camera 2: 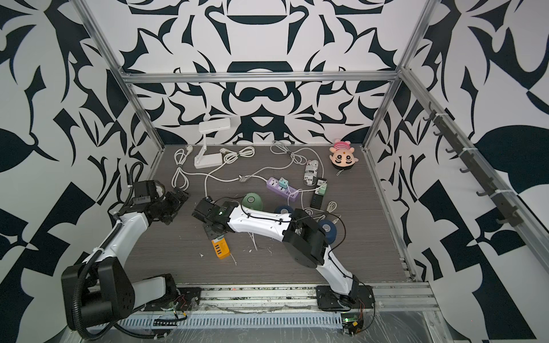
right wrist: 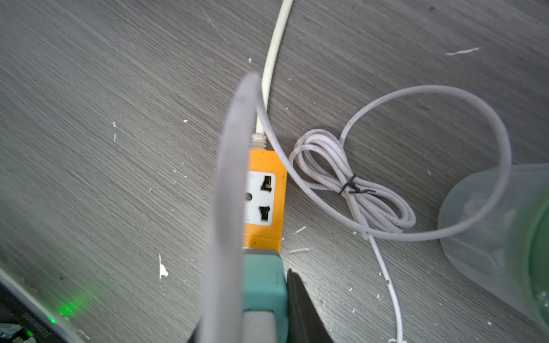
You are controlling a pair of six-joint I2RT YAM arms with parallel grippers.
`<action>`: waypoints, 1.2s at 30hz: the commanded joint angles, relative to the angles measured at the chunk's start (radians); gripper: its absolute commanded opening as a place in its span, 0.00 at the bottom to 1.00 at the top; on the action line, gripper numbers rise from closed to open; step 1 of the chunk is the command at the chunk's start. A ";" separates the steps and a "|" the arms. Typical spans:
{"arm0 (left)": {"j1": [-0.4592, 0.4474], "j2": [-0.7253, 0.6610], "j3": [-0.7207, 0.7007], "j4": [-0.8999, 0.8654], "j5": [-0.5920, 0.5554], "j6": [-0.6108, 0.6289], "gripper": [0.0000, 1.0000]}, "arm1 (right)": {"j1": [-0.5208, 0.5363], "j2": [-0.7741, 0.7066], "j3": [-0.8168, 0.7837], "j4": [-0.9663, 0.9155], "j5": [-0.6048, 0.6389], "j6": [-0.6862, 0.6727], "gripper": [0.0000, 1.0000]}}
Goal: Charge the cordless meat grinders
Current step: Insert the plug into the socket.
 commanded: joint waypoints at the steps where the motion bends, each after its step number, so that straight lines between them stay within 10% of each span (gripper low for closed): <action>1: 0.005 -0.012 -0.025 0.004 0.008 0.003 0.99 | -0.002 -0.028 0.005 -0.020 0.026 0.005 0.00; 36: 0.004 -0.001 -0.028 0.016 0.014 0.003 0.99 | 0.071 0.069 -0.150 0.012 0.091 0.062 0.00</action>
